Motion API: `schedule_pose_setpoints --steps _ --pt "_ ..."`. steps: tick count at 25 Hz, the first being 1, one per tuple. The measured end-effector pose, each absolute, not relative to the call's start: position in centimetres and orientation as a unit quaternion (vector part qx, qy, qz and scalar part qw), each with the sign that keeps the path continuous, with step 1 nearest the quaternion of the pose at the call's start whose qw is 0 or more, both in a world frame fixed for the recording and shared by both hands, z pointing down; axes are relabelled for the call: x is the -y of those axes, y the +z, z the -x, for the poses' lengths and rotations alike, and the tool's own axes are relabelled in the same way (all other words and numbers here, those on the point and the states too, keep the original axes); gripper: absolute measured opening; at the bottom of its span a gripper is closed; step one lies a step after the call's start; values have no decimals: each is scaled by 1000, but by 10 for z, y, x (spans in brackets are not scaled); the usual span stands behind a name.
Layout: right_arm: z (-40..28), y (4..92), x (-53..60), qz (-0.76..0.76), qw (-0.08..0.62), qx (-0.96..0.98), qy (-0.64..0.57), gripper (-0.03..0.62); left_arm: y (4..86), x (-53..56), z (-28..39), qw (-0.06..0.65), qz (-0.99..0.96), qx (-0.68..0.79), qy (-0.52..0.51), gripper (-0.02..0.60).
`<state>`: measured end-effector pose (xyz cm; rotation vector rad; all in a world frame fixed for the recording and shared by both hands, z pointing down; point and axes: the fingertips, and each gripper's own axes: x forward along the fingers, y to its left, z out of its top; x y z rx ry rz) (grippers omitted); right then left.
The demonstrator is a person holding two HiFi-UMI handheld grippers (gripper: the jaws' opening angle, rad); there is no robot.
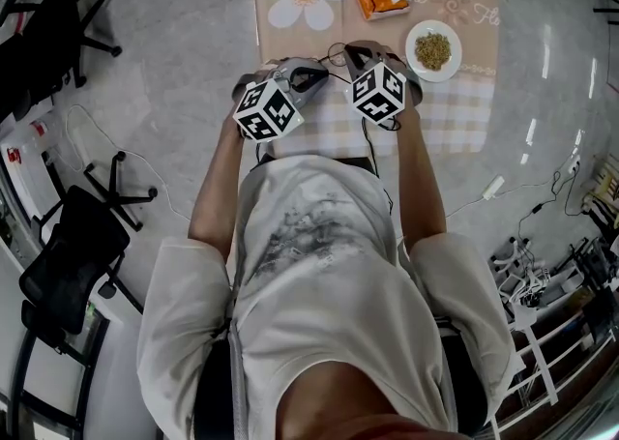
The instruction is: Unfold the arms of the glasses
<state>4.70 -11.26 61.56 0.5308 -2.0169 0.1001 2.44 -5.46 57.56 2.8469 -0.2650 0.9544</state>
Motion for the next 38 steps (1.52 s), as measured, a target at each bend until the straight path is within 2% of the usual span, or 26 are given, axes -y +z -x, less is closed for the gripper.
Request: schedule_pose_setpoints --steps 38 --pt "-48 615 113 -271 504 819 28 17 559 67 17 107 -936 215 258 6"
